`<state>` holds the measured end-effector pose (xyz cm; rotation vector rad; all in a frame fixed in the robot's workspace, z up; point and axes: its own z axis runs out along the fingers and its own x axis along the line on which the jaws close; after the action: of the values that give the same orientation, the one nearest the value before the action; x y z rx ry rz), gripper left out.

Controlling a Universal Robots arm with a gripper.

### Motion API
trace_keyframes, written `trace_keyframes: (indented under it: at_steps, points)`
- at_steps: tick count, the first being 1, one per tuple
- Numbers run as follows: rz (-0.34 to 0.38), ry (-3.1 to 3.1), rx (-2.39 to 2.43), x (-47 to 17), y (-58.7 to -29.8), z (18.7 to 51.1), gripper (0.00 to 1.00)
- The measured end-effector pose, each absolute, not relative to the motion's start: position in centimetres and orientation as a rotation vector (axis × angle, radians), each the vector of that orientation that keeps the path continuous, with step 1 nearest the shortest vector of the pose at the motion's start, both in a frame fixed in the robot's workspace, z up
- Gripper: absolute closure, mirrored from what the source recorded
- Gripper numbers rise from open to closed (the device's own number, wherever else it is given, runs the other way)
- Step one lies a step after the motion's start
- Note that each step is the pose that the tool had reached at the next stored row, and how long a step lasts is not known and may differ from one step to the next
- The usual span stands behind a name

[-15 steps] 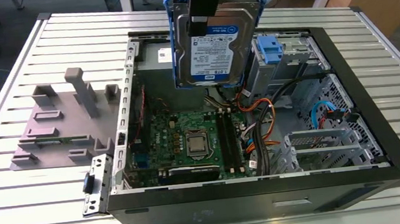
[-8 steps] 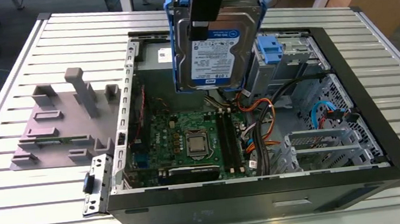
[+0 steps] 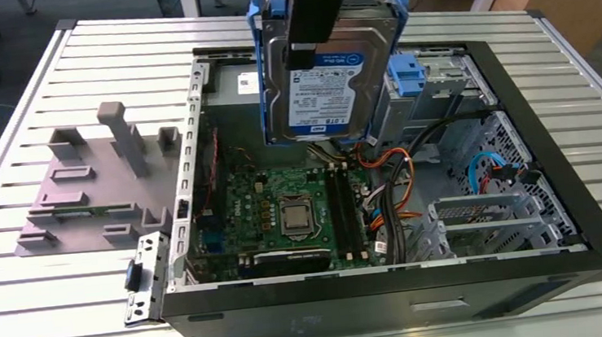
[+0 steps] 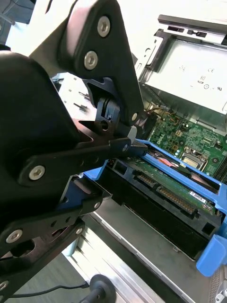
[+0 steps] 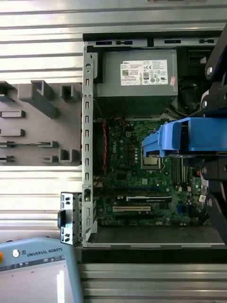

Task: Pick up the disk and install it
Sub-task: 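Pick up the disk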

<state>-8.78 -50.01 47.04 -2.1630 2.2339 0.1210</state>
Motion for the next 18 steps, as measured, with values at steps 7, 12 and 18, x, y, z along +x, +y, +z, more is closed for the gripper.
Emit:
trace_keyframes:
  at_steps: [7,12,18]
  points:
    - [0.14,2.224,-2.154,-8.8,-51.3,47.0,0.63]
    - [0.141,2.224,-2.154,-8.7,-51.7,47.0,0.63]
    - [0.141,2.224,-2.154,-8.5,-52.0,47.0,0.63]
